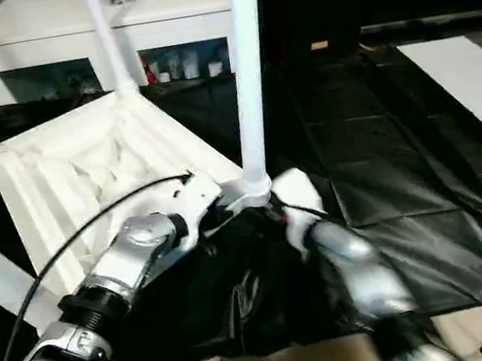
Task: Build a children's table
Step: Rotate leg to tighten
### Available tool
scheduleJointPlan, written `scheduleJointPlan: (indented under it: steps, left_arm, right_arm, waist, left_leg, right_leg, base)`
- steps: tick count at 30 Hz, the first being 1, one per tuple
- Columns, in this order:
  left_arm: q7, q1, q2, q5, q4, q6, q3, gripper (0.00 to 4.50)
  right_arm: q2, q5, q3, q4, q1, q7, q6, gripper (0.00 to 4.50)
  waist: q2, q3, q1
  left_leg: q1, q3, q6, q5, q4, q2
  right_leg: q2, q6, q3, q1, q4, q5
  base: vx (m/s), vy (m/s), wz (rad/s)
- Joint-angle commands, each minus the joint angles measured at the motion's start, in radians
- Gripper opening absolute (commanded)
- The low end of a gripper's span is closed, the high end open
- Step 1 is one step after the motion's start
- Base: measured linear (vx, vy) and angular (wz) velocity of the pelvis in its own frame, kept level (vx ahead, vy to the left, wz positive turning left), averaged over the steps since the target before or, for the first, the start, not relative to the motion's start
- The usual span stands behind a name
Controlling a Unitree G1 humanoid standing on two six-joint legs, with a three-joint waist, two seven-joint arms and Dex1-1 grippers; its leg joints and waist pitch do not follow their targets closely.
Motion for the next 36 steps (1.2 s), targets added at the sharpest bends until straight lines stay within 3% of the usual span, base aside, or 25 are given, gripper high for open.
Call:
scheduleJointPlan:
  steps: [1, 5, 6, 7, 8, 9, 10, 11, 13, 15, 17, 19, 20, 22, 24, 28, 30, 32, 36]
  left_arm:
    - [-0.005, -0.007, 0.002, -0.017, -0.022, -0.009, 0.017, 0.87]
    - [-0.034, 0.039, 0.025, -0.062, -0.142, 0.026, 0.049, 1.18]
    - [-0.054, 0.064, 0.046, -0.064, -0.197, 0.043, 0.043, 1.33]
    - [-0.072, 0.082, 0.062, -0.064, -0.234, 0.054, 0.037, 1.33]
    - [-0.134, 0.141, 0.109, -0.089, -0.352, 0.111, 0.030, 1.40]
    - [-0.137, 0.143, 0.111, -0.090, -0.357, 0.113, 0.030, 1.51]
    - [-0.176, 0.195, 0.149, -0.123, -0.456, 0.173, 0.035, 1.63]
    - [-0.221, 0.244, 0.192, -0.160, -0.549, 0.221, 0.031, 1.63]
    - [-0.255, 0.290, 0.229, -0.201, -0.632, 0.265, 0.028, 1.78]
    - [-0.281, 0.334, 0.257, -0.244, -0.709, 0.306, 0.031, 1.95]
    - [-0.305, 0.390, 0.288, -0.289, -0.799, 0.343, 0.035, 2.10]
    - [-0.310, 0.434, 0.303, -0.308, -0.868, 0.376, 0.045, 2.14]
    - [-0.310, 0.447, 0.308, -0.308, -0.886, 0.379, 0.048, 2.20]
    - [-0.307, 0.473, 0.322, -0.318, -0.931, 0.401, 0.057, 2.33]
    - [-0.304, 0.500, 0.341, -0.336, -0.983, 0.431, 0.068, 2.51]
    - [-0.305, 0.537, 0.371, -0.383, -1.051, 0.478, 0.104, 2.77]
    - [-0.304, 0.560, 0.390, -0.418, -1.085, 0.502, 0.131, 2.95]
    - [-0.302, 0.571, 0.396, -0.426, -1.095, 0.507, 0.145, 2.95]
    - [-0.305, 0.599, 0.413, -0.445, -1.116, 0.508, 0.180, 3.35]
  right_arm:
    - [-0.005, 0.022, -0.005, -0.032, 0.004, 0.028, -0.002, 3.80]
    - [-0.017, 0.063, 0.013, -0.075, 0.003, 0.108, 0.015, 3.80]
    - [-0.020, 0.071, 0.023, -0.087, 0.003, 0.132, 0.022, 3.80]
    - [-0.023, 0.078, 0.029, -0.097, 0.003, 0.150, 0.029, 3.80]
    - [-0.031, 0.101, 0.050, -0.114, -0.001, 0.204, 0.042, 3.80]
    - [-0.031, 0.101, 0.051, -0.115, -0.001, 0.206, 0.042, 3.80]
    - [-0.036, 0.112, 0.063, -0.117, -0.011, 0.241, 0.049, 3.80]
    - [-0.038, 0.110, 0.074, -0.101, -0.029, 0.264, 0.045, 3.80]
    - [-0.036, 0.102, 0.080, -0.076, -0.050, 0.272, 0.037, 3.80]
    - [-0.027, 0.090, 0.076, -0.039, -0.078, 0.264, 0.024, 3.80]
    - [-0.008, 0.066, 0.064, 0.030, -0.132, 0.229, -0.007, 3.80]
    - [0.009, 0.055, 0.049, 0.095, -0.181, 0.185, -0.035, 3.80]
    - [0.016, 0.049, 0.042, 0.119, -0.198, 0.162, -0.044, 3.80]
    - [0.029, 0.020, 0.033, 0.197, -0.244, 0.091, -0.086, 3.80]
    - [0.035, -0.013, 0.026, 0.281, -0.290, 0.010, -0.117, 3.80]
    - [0.028, -0.045, 0.001, 0.424, -0.365, -0.109, -0.176, 3.80]
    - [0.020, -0.056, -0.024, 0.534, -0.422, -0.192, -0.212, 3.80]
    - [0.017, -0.058, -0.042, 0.590, -0.451, -0.233, -0.229, 3.80]
    - [-0.002, -0.070, -0.068, 0.710, -0.515, -0.338, -0.264, 3.80]
  waist:
    - [-0.005, -0.064, 0.006]
    - [-0.005, -0.074, 0.003]
    - [-0.004, -0.076, 0.002]
    - [-0.004, -0.074, 0.002]
    - [-0.003, -0.073, 0.003]
    - [-0.003, -0.072, 0.002]
    - [0.002, -0.067, 0.001]
    - [-0.002, -0.067, 0.002]
    - [0.001, -0.057, -0.001]
    - [-0.006, -0.055, 0.004]
    - [-0.005, -0.052, 0.008]
    - [-0.006, -0.049, 0.003]
    - [-0.003, -0.049, 0.003]
    - [-0.002, -0.051, 0.003]
    - [-0.001, -0.051, -0.001]
    - [0.003, -0.053, 0.001]
    - [0.005, -0.055, -0.001]
    - [0.005, -0.054, 0.002]
    - [0.002, -0.055, -0.007]
  left_leg:
    - [-0.001, -0.016, 0.098, -0.196, -0.070, 0.042]
    - [-0.003, -0.016, 0.147, -0.099, -0.058, 0.047]
    - [-0.003, -0.014, 0.171, -0.066, -0.052, 0.046]
    - [-0.005, -0.015, 0.186, -0.054, -0.053, 0.048]
    - [-0.004, -0.014, 0.191, -0.057, -0.053, 0.048]
    - [-0.003, -0.014, 0.190, -0.066, -0.054, 0.051]
    - [0.004, -0.011, 0.171, -0.115, -0.058, 0.054]
    - [0.004, -0.012, 0.157, -0.131, -0.062, 0.059]
    - [0.008, -0.009, 0.113, -0.202, -0.071, 0.056]
    - [0.013, -0.008, 0.077, -0.235, -0.075, 0.058]
    - [0.018, -0.007, 0.051, -0.266, -0.077, 0.057]
    - [0.009, -0.011, 0.028, -0.276, -0.083, 0.054]
    - [0.016, -0.008, 0.019, -0.288, -0.081, 0.052]
    - [0.018, -0.006, 0.015, -0.273, -0.078, 0.048]
    - [0.009, -0.008, 0.006, -0.259, -0.080, 0.046]
    - [0.020, -0.002, 0.008, -0.262, -0.071, 0.042]
    - [0.013, -0.005, 0.002, -0.259, -0.071, 0.041]
    - [0.020, -0.002, -0.004, -0.273, -0.068, 0.040]
    - [0.010, -0.004, -0.006, -0.279, -0.067, 0.037]
  right_leg:
    - [-0.053, -0.210, 0.035, 0.054, -0.062, -0.194]
    - [-0.053, -0.279, 0.033, 0.062, -0.038, 0.000]
    - [-0.050, -0.292, 0.033, 0.057, -0.033, 0.052]
    - [-0.052, -0.301, 0.032, 0.060, -0.030, 0.067]
    - [-0.051, -0.302, 0.031, 0.057, -0.031, 0.057]
    - [-0.052, -0.305, 0.031, 0.059, -0.029, 0.047]
    - [-0.050, -0.298, 0.032, 0.051, -0.037, -0.032]
    - [-0.053, -0.301, 0.033, 0.053, -0.035, -0.054]
    - [-0.043, -0.276, 0.035, 0.044, -0.047, -0.159]
    - [-0.046, -0.268, 0.037, 0.040, -0.048, -0.204]
    - [-0.046, -0.248, 0.039, 0.035, -0.053, -0.255]
    - [-0.047, -0.229, 0.038, 0.040, -0.052, -0.289]
    - [-0.044, -0.216, 0.039, 0.033, -0.057, -0.302]
    - [-0.042, -0.205, 0.042, 0.032, -0.057, -0.286]
    - [-0.044, -0.211, 0.039, 0.038, -0.051, -0.279]
    - [-0.036, -0.221, 0.041, 0.030, -0.051, -0.257]
    - [-0.038, -0.227, 0.039, 0.035, -0.043, -0.252]
    - [-0.034, -0.221, 0.039, 0.031, -0.046, -0.259]
    - [-0.033, -0.214, 0.036, 0.037, -0.041, -0.245]
  base:
    - [0.000, 0.000, 0.00]
    - [0.000, 0.000, 0.00]
    - [0.000, 0.000, 0.00]
    - [0.000, 0.000, 0.00]
    - [0.000, 0.000, 0.00]
    - [0.000, 0.000, 0.00]
    - [0.000, 0.000, 0.00]
    - [0.000, 0.000, 0.00]
    - [0.000, 0.000, 0.00]
    - [0.000, 0.000, 0.00]
    - [0.000, 0.000, 0.00]
    - [0.000, 0.000, 0.00]
    - [0.000, 0.000, 0.00]
    - [0.000, 0.000, 0.00]
    - [0.000, 0.000, 0.00]
    - [0.000, 0.000, 0.00]
    - [0.000, 0.000, 0.00]
    - [0.000, 0.000, 0.00]
    - [0.000, 0.000, 0.00]
